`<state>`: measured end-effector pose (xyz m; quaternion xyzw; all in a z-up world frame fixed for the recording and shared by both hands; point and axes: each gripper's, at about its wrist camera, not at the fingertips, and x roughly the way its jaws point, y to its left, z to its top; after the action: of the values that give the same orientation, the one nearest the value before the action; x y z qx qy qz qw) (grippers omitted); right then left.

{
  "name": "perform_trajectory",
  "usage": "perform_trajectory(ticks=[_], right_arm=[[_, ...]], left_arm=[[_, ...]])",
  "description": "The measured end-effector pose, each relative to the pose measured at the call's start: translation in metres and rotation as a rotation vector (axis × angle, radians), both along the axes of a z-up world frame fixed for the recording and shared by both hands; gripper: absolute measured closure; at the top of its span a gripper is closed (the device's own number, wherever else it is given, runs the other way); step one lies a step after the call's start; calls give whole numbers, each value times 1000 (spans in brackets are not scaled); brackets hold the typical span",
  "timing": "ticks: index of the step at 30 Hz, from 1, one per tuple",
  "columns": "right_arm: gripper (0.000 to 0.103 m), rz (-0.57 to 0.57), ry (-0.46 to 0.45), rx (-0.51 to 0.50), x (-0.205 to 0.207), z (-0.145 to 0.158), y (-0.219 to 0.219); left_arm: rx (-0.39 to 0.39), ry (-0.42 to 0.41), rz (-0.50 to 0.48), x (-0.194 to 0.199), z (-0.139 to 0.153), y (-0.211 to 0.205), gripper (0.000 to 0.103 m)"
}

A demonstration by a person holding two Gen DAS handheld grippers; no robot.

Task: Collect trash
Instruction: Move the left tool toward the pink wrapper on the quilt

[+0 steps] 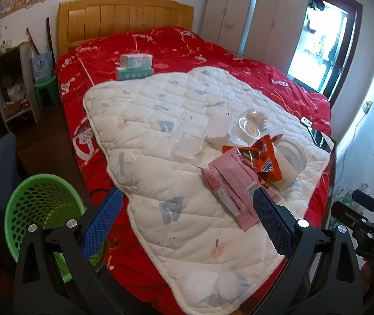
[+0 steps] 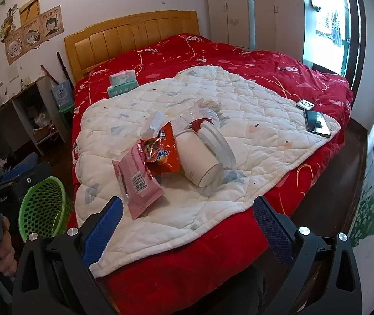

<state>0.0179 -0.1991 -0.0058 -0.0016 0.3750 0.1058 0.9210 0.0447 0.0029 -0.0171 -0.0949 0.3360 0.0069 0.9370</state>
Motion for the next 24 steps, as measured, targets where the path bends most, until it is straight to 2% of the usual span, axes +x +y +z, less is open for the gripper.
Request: perform_trajectory(ticks=[6,8,11,14,17,21,24], right_arm=[[7,5,6,-10,10,-2,-6],[7,6,4,-17,13,-3,-8],[7,4,5,-18,18,-4,-13],[7,1,11,-16,23,-6,-17],[7,0,17,-14,27,-10,-20],[7,2,27,-11,32,-14,-22],[7,2,30,-10,34,-15,-23]], left_arm=[[-11,59,-8,17,-10,-7,6],[-38,92,-13,24,-14,-9,6],[-113,164,-13,38,-24,-11,6],[-171,183,-15,50,-31,-15,6],[-213,239,-17,64,-40,-21,6],[-322,304,-1,83,-52,-24,6],[-363,355,23,97,-68,-25,6]])
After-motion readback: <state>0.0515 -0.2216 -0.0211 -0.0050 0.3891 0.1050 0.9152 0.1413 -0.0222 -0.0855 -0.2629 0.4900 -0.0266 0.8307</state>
